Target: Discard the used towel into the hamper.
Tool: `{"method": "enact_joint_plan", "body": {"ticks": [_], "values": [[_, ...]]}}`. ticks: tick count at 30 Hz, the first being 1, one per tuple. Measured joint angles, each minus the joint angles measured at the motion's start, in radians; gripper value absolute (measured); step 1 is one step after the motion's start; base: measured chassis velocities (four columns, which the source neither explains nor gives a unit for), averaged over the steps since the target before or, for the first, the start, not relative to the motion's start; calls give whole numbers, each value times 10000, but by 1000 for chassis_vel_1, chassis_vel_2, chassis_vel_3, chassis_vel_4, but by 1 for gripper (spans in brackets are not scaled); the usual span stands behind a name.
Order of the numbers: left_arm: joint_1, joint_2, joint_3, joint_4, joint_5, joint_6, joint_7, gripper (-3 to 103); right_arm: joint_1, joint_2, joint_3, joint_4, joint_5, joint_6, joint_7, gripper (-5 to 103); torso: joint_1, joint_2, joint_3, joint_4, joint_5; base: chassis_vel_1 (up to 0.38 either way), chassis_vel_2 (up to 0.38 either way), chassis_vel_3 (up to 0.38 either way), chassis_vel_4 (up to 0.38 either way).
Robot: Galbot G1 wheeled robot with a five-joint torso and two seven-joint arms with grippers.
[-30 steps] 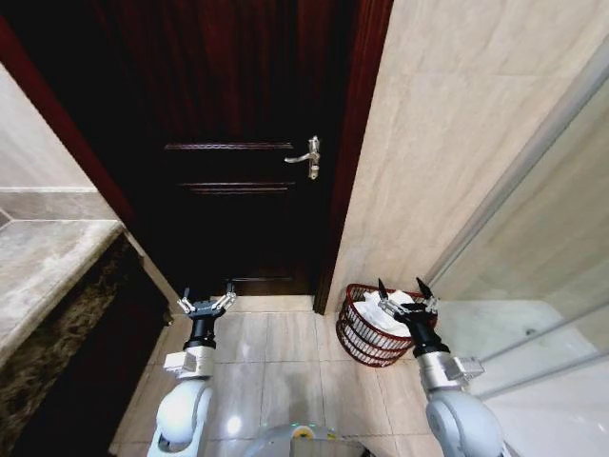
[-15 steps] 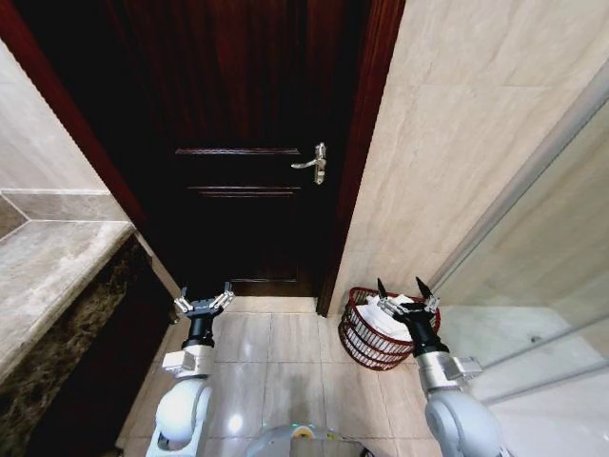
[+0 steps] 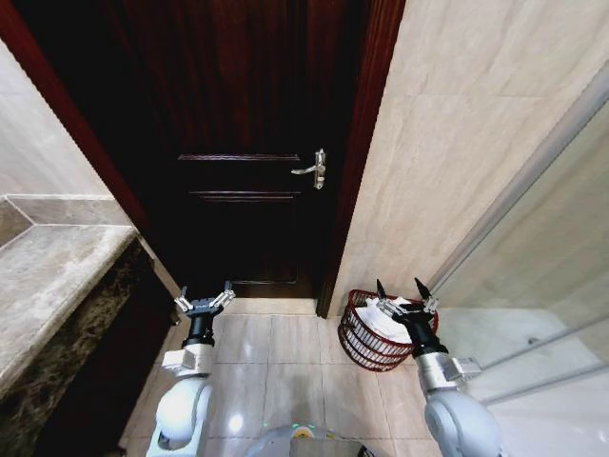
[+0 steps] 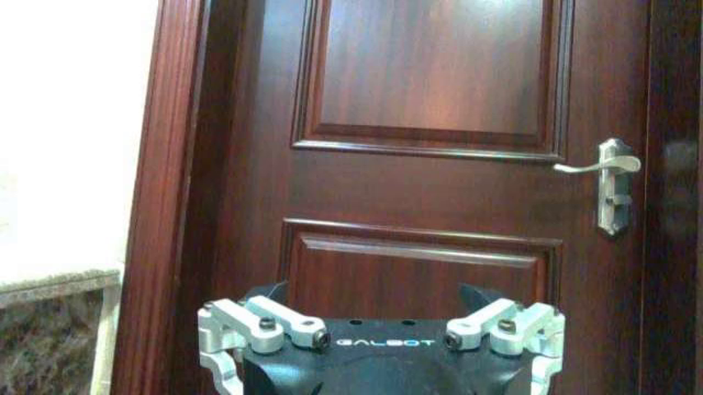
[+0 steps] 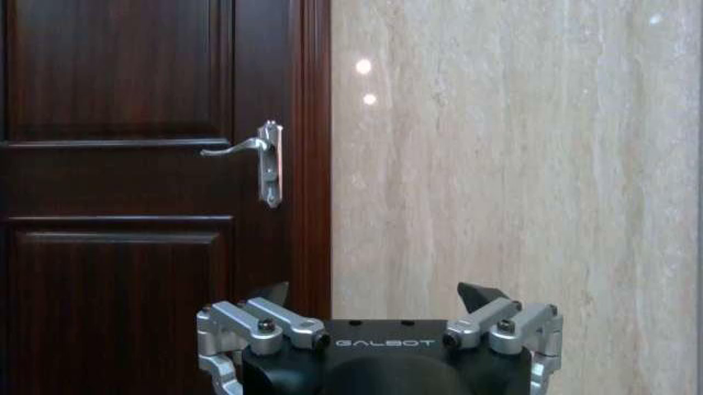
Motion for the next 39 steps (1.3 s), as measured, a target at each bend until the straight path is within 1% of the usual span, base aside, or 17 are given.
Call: {"method": "enact_joint_plan", "body": {"ticks": [3,13,21,22,25,30,38,39], "values": [[-1,-32,23,0,103,-18,0,100,-21,-4,15,0,-1,50,-4,100,72,152,79,5,0,0,0,0,0],[-4,-23,4,0,75,-30,-18,100,6,-10,21,-17,0,58,-5,100,223,494,269,3,0,0,0,0,0],[-34,-22,1,-67,65,-22,-38,100,-13,-13,15,-5,0,59,-5,100,428,939,508,3,0,0,0,0,0],[-34,-22,1,-67,65,-22,-38,100,-13,-13,15,-5,0,59,-5,100,428,939,508,3,0,0,0,0,0],[-42,-32,1,-72,64,-21,-40,100,-23,-29,15,-1,0,60,-5,100,515,1139,622,2,0,0,0,0,0],[-45,-21,-16,-103,63,-18,-41,100,-19,-30,14,-1,0,61,-5,100,597,1329,728,2,0,0,0,0,0],[-48,-13,-27,-182,73,53,-39,100,1,-30,14,-7,14,84,-1,100,805,1780,971,2,0,0,0,0,0],[-48,-13,-27,-182,73,53,-39,100,1,-30,14,-7,14,84,-1,100,805,1780,971,2,0,0,0,0,0]]}}
